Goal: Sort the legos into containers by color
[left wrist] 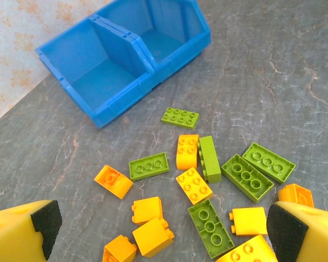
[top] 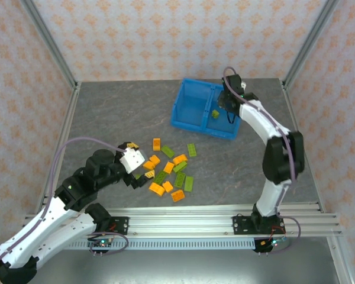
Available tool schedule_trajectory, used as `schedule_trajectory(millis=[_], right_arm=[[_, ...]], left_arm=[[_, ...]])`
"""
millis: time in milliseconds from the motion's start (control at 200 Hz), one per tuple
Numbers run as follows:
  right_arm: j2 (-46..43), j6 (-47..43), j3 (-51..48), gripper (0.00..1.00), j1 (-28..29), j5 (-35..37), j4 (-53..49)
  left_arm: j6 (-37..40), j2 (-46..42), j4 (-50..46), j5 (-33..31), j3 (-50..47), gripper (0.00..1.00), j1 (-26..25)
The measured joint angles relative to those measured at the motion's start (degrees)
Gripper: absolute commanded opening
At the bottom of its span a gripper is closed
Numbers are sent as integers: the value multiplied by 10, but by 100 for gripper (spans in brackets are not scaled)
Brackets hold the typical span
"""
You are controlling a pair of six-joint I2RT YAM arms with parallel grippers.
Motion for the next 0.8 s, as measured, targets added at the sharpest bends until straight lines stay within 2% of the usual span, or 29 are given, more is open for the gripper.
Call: schedule_trajectory(millis=[130, 300, 616, 796], right_arm=[[100, 6, 87, 31, -11, -19, -28], [150, 21, 134, 39, -14, -24, -63], [145, 30, 135, 50, -14, -27, -79], [69, 21, 97, 49, -14, -28, -78]], left_arm=[[-8, 0, 0, -3, 0, 99, 0], [-27, -2, 12, -16, -1, 99, 0], [-42, -2, 25, -20, -4, 99, 0], [-43, -2, 27, -20, -4, 99, 0]])
